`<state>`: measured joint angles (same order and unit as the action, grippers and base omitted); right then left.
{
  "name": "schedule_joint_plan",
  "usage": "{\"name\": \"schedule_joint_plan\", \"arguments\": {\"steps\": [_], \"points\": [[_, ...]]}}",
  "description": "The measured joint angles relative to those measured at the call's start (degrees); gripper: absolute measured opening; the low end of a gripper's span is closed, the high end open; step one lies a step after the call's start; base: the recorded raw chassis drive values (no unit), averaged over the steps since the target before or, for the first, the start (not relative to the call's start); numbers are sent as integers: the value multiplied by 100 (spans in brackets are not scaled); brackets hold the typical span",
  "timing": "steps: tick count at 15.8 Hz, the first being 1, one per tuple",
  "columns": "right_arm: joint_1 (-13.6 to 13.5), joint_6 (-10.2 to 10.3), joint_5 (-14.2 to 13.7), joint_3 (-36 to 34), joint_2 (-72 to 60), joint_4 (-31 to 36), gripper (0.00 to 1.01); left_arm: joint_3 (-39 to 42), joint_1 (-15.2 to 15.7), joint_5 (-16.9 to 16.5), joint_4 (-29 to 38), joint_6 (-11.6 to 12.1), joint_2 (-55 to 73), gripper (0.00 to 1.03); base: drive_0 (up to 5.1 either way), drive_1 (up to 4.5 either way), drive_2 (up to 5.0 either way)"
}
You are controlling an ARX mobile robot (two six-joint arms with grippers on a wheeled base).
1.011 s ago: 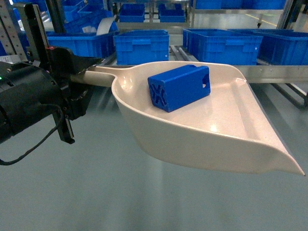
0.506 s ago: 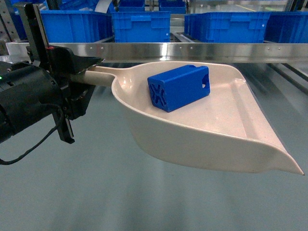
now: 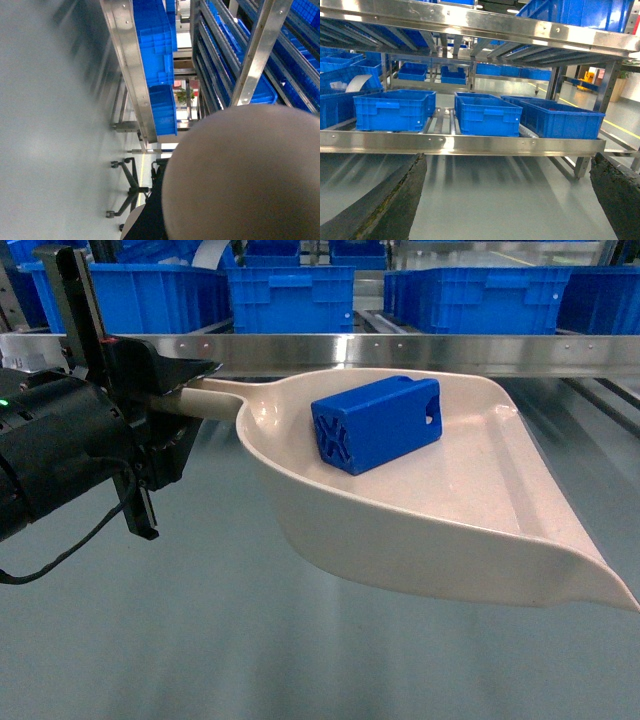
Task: Place part in tray to right shelf
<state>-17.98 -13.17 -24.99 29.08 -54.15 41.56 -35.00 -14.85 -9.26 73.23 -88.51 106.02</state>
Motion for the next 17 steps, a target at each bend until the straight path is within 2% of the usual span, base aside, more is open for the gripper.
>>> {"name": "schedule_joint_plan", "arguments": {"steps": [2, 13, 17], "points": [[2, 0, 0, 0, -9, 11, 98, -2, 0, 2, 33, -2, 0, 14, -5, 378, -388], [4, 0, -4, 0, -11, -7, 98, -2, -11, -2, 0, 0, 0, 14, 272, 224, -501], [-2, -2, -2, 0, -7, 0, 98, -2, -20, -13, 7, -2, 0, 14, 24, 447, -399]]}}
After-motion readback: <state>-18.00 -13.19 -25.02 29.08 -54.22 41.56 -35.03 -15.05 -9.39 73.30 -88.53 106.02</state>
